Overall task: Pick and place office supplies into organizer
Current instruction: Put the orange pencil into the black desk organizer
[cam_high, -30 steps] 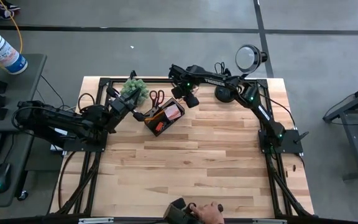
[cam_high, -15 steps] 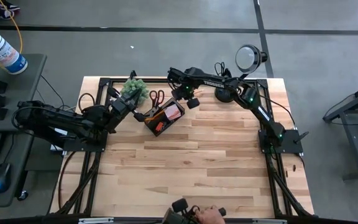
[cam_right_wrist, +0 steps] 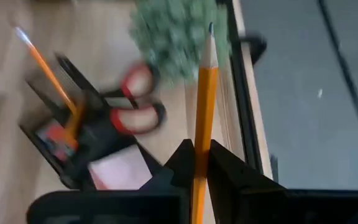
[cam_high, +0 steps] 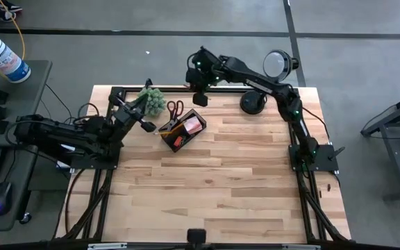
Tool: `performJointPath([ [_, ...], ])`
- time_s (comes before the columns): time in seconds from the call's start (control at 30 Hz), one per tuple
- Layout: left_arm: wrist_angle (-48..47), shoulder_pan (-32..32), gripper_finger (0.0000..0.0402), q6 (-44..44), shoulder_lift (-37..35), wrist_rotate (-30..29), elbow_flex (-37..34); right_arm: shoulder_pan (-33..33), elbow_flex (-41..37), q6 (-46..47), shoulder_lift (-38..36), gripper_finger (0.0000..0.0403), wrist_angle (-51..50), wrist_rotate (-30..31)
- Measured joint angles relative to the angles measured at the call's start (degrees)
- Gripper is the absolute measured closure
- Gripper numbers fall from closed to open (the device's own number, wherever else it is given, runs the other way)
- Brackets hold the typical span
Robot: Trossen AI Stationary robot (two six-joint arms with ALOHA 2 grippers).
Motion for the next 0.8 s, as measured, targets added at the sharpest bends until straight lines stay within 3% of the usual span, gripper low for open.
performJointPath([
  [0.1,-0.2,0.0,0.0394,1.5,-2.2,0.0,0.0,2.1,0.0,1.6,-1.7,0.0387,5.1,-2.0],
  [0.27,-0.3,0.0,0.0394,4.1,-4.6,0.0,0.0,5.7,-0.3,12.9,-1.6,0.0387,17.2,-12.8],
  [0.5,-0.5,0.0,0.0394,3.9,-5.2,0.0,0.0,11.6,-4.6,12.4,-0.6,0.0387,27.1,-10.6],
  [0.8,-1.5,0.0,0.0394,3.8,-5.3,0.0,0.0,12.6,-20.2,19.8,-0.6,0.0387,50.1,-6.2],
])
